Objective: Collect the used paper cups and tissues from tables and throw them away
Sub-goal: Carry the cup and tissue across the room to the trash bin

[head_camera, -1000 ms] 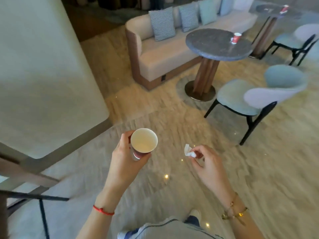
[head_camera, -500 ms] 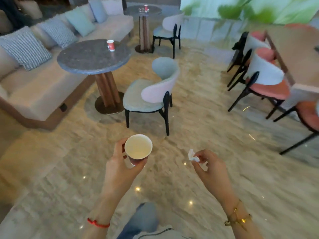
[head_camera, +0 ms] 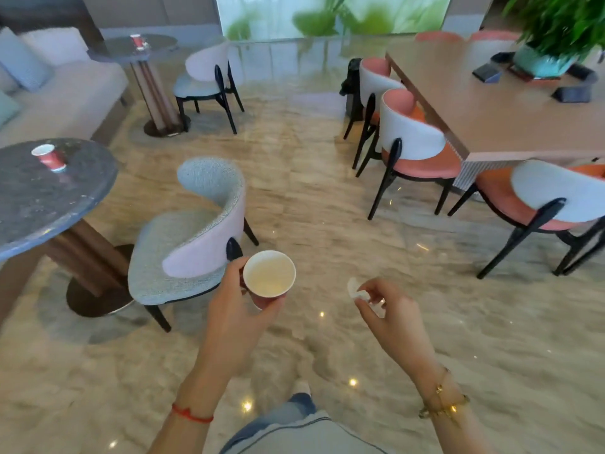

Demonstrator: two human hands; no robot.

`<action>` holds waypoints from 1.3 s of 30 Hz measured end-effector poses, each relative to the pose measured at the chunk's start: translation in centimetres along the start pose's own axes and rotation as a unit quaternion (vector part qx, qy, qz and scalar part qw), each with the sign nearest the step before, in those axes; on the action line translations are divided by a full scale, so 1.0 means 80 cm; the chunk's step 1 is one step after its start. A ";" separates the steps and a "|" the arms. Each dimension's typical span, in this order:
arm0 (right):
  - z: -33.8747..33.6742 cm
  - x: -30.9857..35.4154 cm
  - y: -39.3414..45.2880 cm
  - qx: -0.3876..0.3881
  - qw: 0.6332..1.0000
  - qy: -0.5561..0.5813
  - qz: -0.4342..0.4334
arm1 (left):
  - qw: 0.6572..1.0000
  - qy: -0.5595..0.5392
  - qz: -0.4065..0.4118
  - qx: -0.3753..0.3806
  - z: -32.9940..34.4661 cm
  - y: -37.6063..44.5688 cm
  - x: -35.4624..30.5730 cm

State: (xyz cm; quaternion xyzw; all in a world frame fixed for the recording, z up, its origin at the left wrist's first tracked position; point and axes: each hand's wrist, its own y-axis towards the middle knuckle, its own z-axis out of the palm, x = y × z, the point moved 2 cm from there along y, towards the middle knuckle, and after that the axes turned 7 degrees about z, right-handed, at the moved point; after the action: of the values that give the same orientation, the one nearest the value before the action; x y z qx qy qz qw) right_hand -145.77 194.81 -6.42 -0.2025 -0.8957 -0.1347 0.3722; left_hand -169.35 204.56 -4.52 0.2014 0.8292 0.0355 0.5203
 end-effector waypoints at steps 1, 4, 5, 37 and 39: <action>-0.001 0.000 0.031 -0.006 1.000 0.002 0.001 | 1.000 -0.006 0.010 0.007 0.007 0.035 -0.001; -0.006 -0.004 0.115 -0.022 1.000 0.001 0.013 | 0.999 -0.010 0.017 0.038 0.035 0.131 0.005; -0.007 -0.007 0.139 -0.027 0.999 0.001 0.019 | 0.999 -0.010 0.015 0.047 0.045 0.159 0.007; 0.026 -0.139 1.193 0.018 1.000 -0.019 0.000 | 0.998 -0.013 -0.048 -0.029 0.382 1.104 0.175; 0.036 -0.135 1.272 0.025 0.999 -0.021 -0.002 | 0.999 -0.017 -0.044 -0.026 0.395 1.181 0.188</action>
State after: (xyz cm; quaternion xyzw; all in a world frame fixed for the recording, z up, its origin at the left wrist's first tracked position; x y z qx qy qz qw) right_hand -93.53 282.85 -6.97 -0.1946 -0.9066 -0.1088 0.3582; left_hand -119.23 291.96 -6.29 0.1518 0.8272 0.0312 0.5401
